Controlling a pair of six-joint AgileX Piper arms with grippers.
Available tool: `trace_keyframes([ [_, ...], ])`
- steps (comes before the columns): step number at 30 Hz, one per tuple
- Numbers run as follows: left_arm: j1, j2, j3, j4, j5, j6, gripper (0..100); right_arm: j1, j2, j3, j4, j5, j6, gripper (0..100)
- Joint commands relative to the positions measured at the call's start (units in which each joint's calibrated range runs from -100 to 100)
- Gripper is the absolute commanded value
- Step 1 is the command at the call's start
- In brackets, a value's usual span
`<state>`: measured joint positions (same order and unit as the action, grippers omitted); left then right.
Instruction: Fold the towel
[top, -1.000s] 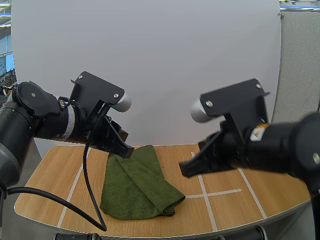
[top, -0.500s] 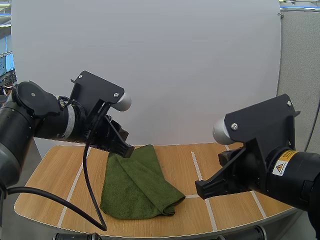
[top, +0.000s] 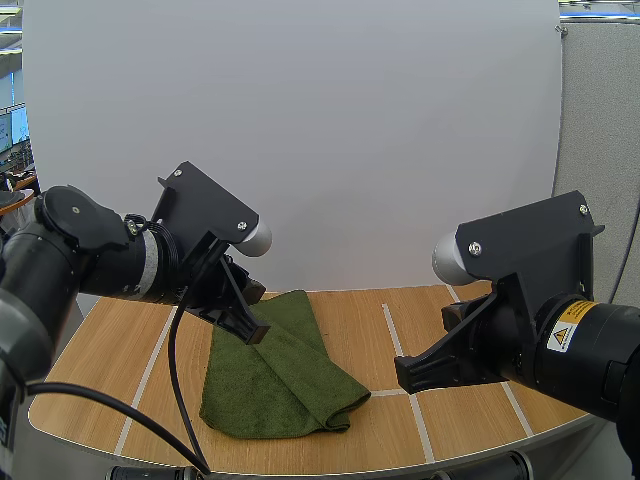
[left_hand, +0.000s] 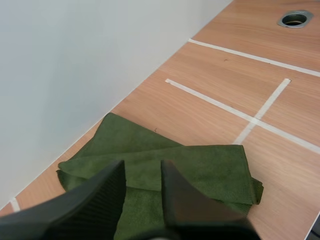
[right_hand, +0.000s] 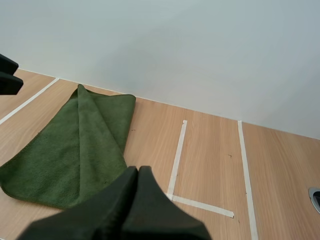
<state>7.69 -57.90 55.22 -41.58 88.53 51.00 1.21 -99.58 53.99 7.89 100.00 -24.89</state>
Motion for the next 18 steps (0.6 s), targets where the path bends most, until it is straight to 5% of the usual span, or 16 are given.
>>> trace_keyframes([
  [1, -0.02, 5.7, 0.3, -2.1, 6.8, 5.8, 41, 0.1, -0.4, 0.2, -0.5, 0.0, 0.1, 0],
  [6, -0.02, 11.4, 0.3, -4.2, 7.6, 7.1, 36, 0.1, -0.4, 0.2, -0.5, 0.0, 0.1, 0],
  [11, -0.15, 16.8, 0.3, -7.4, 7.6, 10.4, 0, 0.1, -0.4, 0.2, -0.5, 0.0, 0.1, 0],
  [14, -0.24, 20.2, 0.3, -9.1, 8.2, 14.4, 0, 0.1, -0.4, 0.2, -0.5, 0.0, 0.1, 0],
  [18, -3.02, 24.2, 0.3, -6.7, 8.0, 15.5, 0, 0.1, -0.4, 0.2, -0.4, 0.0, 0.1, 0],
])
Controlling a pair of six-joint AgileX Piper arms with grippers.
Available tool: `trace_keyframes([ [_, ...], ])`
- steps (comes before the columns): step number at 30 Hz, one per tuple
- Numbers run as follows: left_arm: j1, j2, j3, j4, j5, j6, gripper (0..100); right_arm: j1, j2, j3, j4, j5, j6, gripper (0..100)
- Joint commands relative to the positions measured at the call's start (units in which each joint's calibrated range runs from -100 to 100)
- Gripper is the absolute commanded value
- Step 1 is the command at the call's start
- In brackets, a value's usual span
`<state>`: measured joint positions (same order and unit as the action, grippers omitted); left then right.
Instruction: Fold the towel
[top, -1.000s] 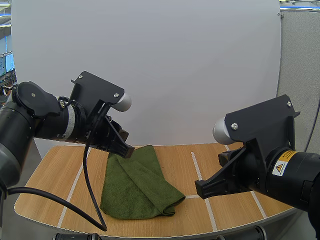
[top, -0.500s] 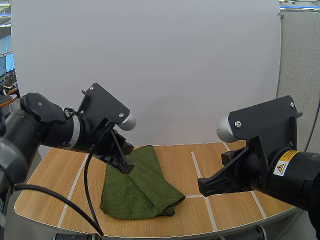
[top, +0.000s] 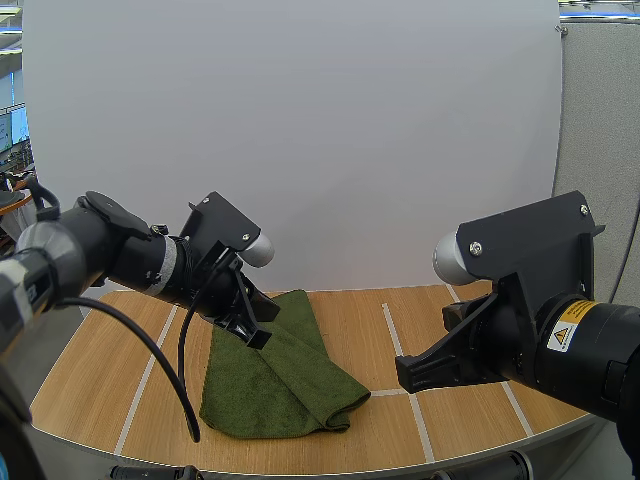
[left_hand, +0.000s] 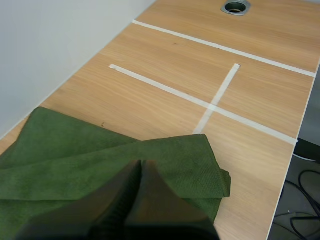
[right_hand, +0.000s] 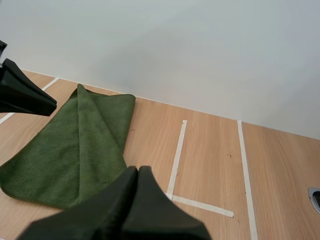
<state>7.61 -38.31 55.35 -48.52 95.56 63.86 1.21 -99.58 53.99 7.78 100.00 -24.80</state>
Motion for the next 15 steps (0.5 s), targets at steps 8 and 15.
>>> trace_keyframes([
  [8, -13.06, 11.5, 0.1, 9.5, -19.6, -4.0, 36, 0.1, -0.4, 0.2, -0.3, 0.0, 0.0, 0],
  [15, -18.52, 17.9, 0.1, 10.4, -30.0, -7.1, 90, 0.1, -0.4, 0.2, -0.4, 0.0, 0.0, 0],
])
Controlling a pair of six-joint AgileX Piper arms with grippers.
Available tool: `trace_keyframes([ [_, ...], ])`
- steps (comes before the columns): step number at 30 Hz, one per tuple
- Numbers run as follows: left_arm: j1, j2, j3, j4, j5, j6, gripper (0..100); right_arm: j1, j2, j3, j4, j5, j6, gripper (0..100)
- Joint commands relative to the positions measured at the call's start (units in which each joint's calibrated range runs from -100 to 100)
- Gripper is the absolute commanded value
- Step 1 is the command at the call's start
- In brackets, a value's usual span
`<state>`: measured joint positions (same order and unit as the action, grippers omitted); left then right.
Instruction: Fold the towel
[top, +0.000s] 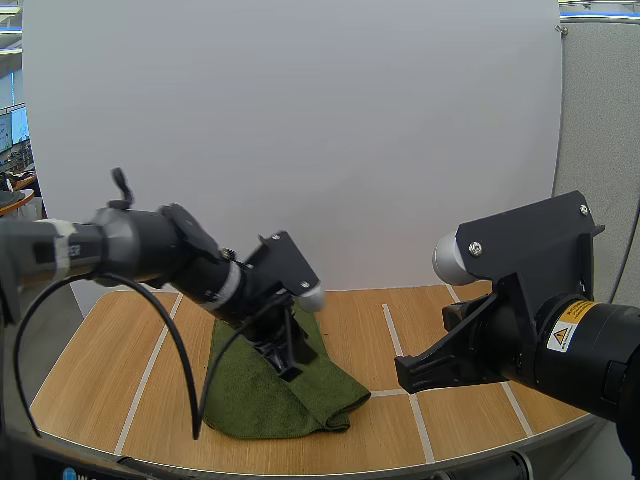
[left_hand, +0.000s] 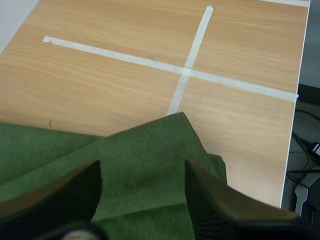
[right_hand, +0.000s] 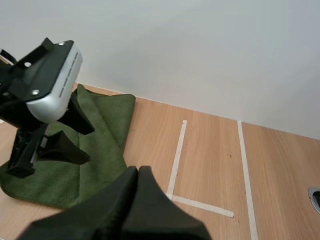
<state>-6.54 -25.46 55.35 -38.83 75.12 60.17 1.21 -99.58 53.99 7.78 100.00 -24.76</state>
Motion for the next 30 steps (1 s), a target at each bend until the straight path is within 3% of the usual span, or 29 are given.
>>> trace_keyframes([
  [1, -5.14, 6.1, 0.1, 0.5, -9.6, -3.4, 90, 0.1, -0.4, 0.2, -0.4, 0.0, 0.0, 0],
  [6, -9.07, 11.1, 0.1, 0.9, -16.4, -3.8, 90, 0.1, -0.4, 0.2, -0.4, 0.0, 0.0, 0],
  [10, -10.81, 13.7, 0.1, 1.4, -22.2, -3.8, 91, 0.1, -0.4, 0.2, -0.4, 0.0, 0.0, 0],
  [16, -11.18, 17.3, 0.1, 1.3, -28.0, -3.0, 91, -0.3, -0.4, 0.2, -0.5, 0.0, 0.0, 0],
  [25, -13.86, 22.9, 0.1, 0.3, -31.9, -2.1, 91, -0.2, -0.4, 0.2, -0.4, 0.0, 0.0, 0],
  [30, -13.97, 22.9, 0.1, -0.9, -31.2, -2.1, 91, -0.2, -0.4, 0.2, -0.4, 0.0, 0.0, 0],
])
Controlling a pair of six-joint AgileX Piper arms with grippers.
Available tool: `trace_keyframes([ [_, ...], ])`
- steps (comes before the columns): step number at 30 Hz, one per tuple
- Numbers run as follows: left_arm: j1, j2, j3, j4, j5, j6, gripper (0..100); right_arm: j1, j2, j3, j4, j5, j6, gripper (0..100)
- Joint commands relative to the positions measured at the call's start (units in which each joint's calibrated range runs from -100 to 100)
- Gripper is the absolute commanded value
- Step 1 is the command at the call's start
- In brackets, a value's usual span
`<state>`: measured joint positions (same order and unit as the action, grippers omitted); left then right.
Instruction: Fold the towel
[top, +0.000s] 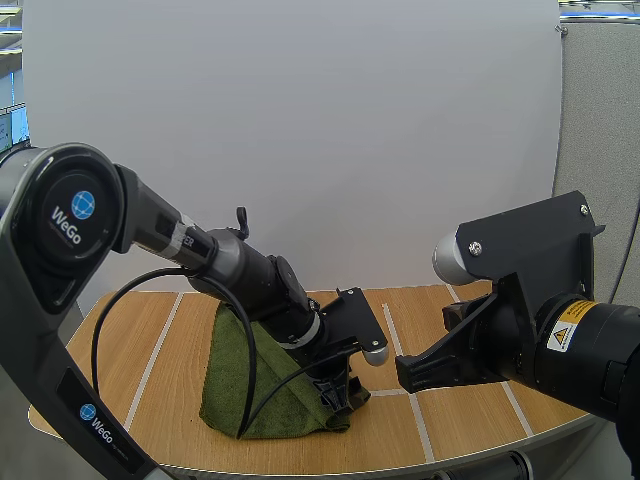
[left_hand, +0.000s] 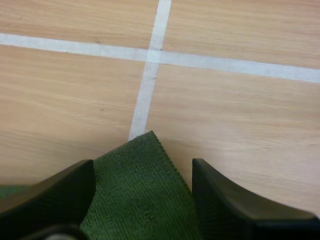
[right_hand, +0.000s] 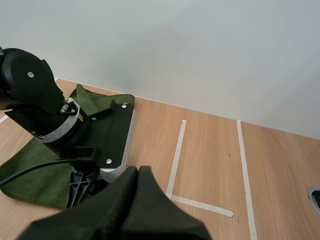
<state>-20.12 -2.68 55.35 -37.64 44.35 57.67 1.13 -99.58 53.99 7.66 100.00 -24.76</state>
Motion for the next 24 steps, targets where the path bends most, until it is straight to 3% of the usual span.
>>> trace_keyframes([
  [1, -0.39, 0.1, 0.1, -2.9, 0.1, 0.4, 91, -0.2, -0.4, 0.2, -0.3, 0.0, 0.0, 0],
  [21, -0.39, 4.6, 0.1, -5.8, 2.8, 2.5, 90, -0.2, -0.4, 0.2, -0.4, 0.0, -0.1, 0],
  [24, -0.39, 4.6, 0.1, -6.1, 2.6, 2.5, 87, -0.2, -0.4, 0.2, -0.4, 0.0, -0.1, 0],
])
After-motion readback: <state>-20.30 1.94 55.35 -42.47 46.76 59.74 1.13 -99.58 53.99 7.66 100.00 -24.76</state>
